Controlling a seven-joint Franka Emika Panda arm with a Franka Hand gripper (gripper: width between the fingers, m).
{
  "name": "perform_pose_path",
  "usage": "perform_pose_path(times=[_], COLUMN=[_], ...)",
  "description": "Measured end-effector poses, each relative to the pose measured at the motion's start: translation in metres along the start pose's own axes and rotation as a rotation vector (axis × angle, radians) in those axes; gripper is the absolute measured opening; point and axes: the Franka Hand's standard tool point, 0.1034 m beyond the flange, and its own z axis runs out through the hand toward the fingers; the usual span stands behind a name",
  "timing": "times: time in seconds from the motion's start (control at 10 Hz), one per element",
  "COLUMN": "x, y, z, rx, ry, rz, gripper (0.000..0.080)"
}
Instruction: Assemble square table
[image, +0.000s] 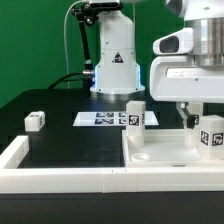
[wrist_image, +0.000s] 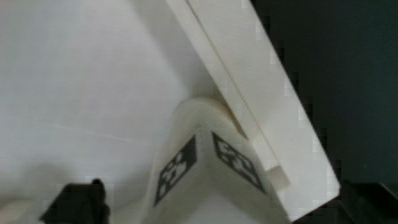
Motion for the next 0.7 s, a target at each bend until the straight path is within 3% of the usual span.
perform_pose_path(times=[0.7], x=[0.0025], y=[0.0039], z=[-0.0002], rx=[-0.026], ry=[0.005], rz=[-0.482], gripper=[0.0649])
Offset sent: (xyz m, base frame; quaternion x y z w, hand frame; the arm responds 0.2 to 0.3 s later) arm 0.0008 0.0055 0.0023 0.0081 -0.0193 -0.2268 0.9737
